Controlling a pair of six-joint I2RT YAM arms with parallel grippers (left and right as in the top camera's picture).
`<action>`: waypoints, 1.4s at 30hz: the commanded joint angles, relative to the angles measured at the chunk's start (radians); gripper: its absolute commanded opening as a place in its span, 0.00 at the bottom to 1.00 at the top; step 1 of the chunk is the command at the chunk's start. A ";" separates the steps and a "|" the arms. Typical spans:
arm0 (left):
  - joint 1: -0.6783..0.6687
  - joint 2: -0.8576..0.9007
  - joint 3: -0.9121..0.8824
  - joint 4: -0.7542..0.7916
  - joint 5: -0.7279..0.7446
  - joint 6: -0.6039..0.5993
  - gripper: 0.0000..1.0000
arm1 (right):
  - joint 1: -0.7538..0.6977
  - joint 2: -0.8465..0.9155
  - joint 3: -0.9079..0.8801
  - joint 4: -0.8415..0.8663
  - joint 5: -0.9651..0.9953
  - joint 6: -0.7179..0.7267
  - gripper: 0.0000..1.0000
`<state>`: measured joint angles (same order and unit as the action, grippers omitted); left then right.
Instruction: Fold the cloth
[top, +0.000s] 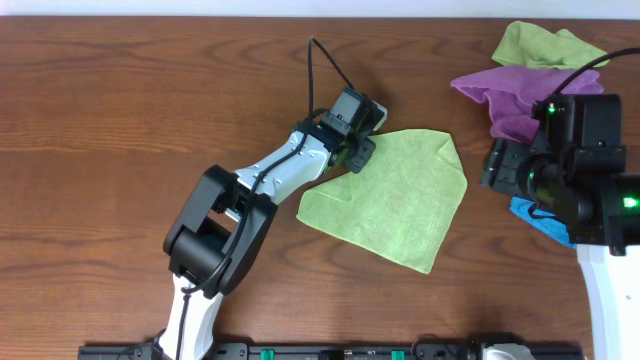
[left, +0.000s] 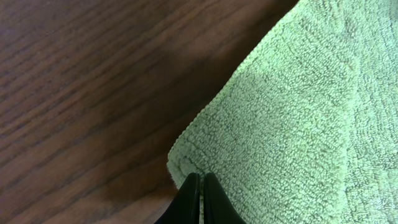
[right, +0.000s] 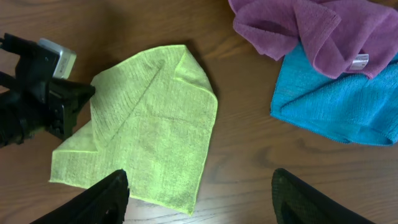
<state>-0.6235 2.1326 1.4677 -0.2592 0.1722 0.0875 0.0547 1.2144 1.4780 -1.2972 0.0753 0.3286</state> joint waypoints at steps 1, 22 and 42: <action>0.003 0.041 0.014 0.007 -0.015 0.020 0.06 | -0.005 -0.006 0.014 -0.001 0.003 -0.004 0.73; 0.188 0.069 0.014 0.009 -0.351 0.139 0.06 | -0.005 -0.006 0.014 -0.010 0.003 -0.024 0.68; 0.319 -0.397 0.031 -0.709 -0.204 -0.477 0.06 | 0.179 0.514 -0.005 0.602 -0.127 -0.333 0.44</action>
<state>-0.3225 1.7206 1.5097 -0.8719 -0.1501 -0.1902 0.2138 1.6180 1.4780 -0.7380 -0.0116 0.0364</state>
